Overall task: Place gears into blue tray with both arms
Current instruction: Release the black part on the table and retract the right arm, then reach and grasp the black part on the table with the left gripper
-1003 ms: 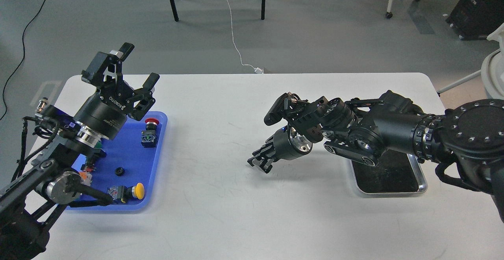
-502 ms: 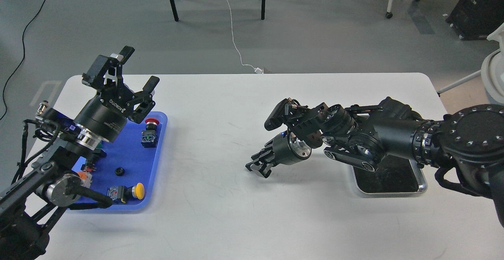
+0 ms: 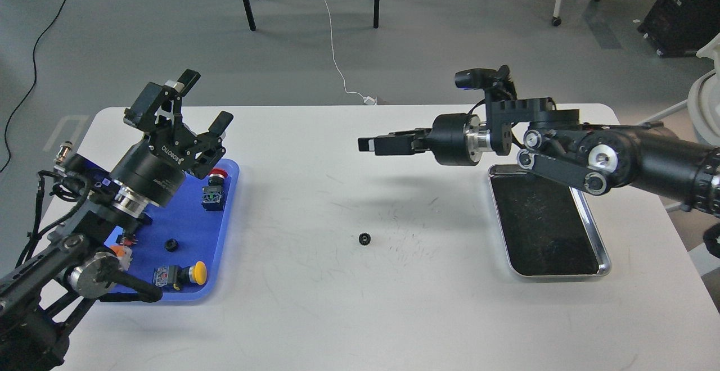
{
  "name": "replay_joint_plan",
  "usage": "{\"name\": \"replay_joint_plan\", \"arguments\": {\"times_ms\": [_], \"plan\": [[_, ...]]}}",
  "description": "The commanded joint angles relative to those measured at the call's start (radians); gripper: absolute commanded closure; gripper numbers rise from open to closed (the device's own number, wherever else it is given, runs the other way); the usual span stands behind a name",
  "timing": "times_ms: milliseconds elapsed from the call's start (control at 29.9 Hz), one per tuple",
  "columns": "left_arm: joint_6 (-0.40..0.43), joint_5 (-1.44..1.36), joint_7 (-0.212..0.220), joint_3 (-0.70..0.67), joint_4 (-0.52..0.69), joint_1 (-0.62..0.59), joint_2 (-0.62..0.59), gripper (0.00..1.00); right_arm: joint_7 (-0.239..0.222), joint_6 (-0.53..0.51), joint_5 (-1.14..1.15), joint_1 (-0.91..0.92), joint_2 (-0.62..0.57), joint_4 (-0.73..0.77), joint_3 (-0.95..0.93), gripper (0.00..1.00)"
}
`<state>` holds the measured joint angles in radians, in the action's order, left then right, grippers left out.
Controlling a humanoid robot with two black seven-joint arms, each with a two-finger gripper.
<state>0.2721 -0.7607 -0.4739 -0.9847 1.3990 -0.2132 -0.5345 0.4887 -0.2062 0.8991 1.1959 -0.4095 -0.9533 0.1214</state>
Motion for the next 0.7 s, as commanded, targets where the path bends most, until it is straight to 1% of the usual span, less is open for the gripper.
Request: {"name": "replay_joint_plan", "arguments": {"times_ms": [0, 100, 167, 268, 368, 435, 502, 669], "plan": [[0.009, -0.191, -0.015, 0.027, 0.021, -0.006, 0.002, 0.02, 0.0, 0.002, -0.246, -0.169, -0.116, -0.019, -0.17, 0.04], [0.01, -0.426, -0.015, 0.104, 0.02, -0.056, 0.005, 0.02, 0.0, 0.002, -0.4, -0.35, -0.15, -0.019, -0.368, 0.04], [0.01, -0.604, -0.015, 0.179, 0.02, -0.121, 0.004, 0.02, 0.0, 0.001, -0.472, -0.47, -0.155, -0.019, -0.484, 0.03], [0.001, -0.886, -0.015, 0.328, 0.008, -0.231, 0.008, 0.02, 0.0, -0.009, -0.558, -0.629, -0.153, -0.031, -0.668, 0.03], [-0.002, -1.157, -0.015, 0.434, -0.044, -0.326, 0.03, 0.02, 0.0, -0.01, -0.627, -0.755, -0.141, -0.042, -0.808, 0.03], [-0.005, -1.309, -0.015, 0.487, -0.084, -0.389, 0.079, 0.02, 0.0, -0.012, -0.637, -0.809, -0.14, -0.048, -0.867, 0.03], [-0.014, -1.421, -0.015, 0.546, -0.153, -0.446, 0.116, 0.02, 0.0, -0.013, -0.637, -0.851, -0.14, -0.056, -0.896, 0.03], [-0.1, -1.421, -0.015, 0.725, -0.308, -0.554, 0.197, 0.05, 0.0, -0.012, -0.637, -0.897, -0.153, -0.088, -0.916, 0.03]]}}
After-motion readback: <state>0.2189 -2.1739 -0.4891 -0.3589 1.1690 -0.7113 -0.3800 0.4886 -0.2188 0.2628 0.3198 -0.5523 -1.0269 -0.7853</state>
